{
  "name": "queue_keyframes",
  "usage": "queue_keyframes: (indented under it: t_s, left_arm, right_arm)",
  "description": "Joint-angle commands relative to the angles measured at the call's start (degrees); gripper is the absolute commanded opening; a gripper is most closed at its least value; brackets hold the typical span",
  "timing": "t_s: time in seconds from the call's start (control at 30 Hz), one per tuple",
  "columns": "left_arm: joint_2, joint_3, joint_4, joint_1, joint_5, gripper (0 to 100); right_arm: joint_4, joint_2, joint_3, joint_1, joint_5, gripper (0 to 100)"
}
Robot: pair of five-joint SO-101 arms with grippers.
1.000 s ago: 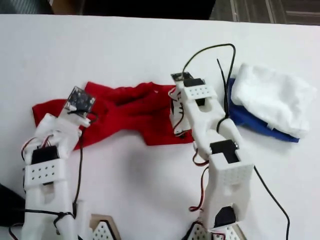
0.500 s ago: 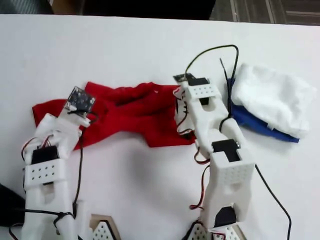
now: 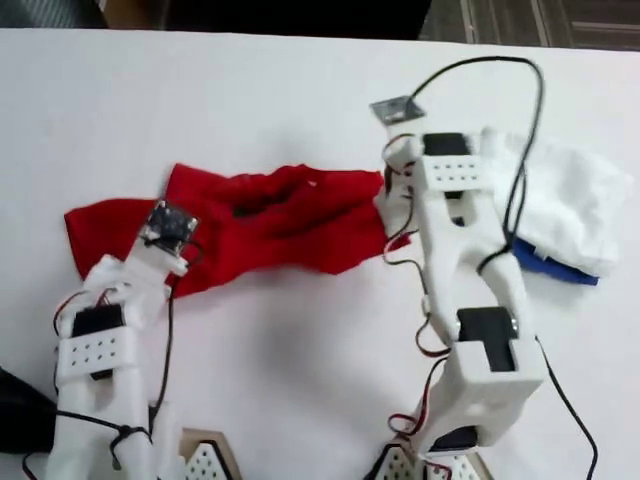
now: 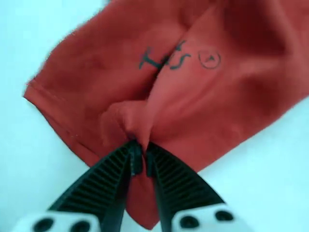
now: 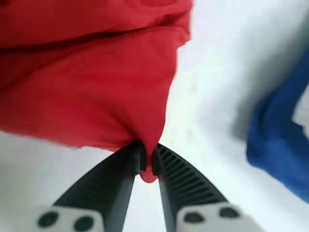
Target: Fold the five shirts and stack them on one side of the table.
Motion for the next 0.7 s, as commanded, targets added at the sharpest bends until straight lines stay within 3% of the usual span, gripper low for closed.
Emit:
queue_keyframes:
  t_s: [0.0, 0.2, 0.4, 0.53, 0.67]
  left_arm:
    - [-1.23, -9.01, 9.14, 0.44, 0.79, 3]
    - [-1.23, -17.27, 34.29, 4.75, 0.18, 5]
    - [-1.23, -23.25, 49.76, 5.01, -3.69, 22]
    - [-1.23, -28.09, 55.91, 4.92, -6.68, 26]
    - [-0.79, -28.79, 54.33, 4.92, -7.91, 25]
  right_arm:
    - [-3.56, -3.91, -2.20, 2.07, 0.44, 2.3]
    - [-9.36, -4.09, -2.46, 2.07, 0.53, 2.3]
    - [-13.67, -3.82, -1.23, 4.79, 0.53, 2.3]
    - [-17.19, -3.91, -1.32, 7.69, 4.04, 2.2]
    - [-19.21, -3.82, -1.32, 9.89, 6.42, 2.2]
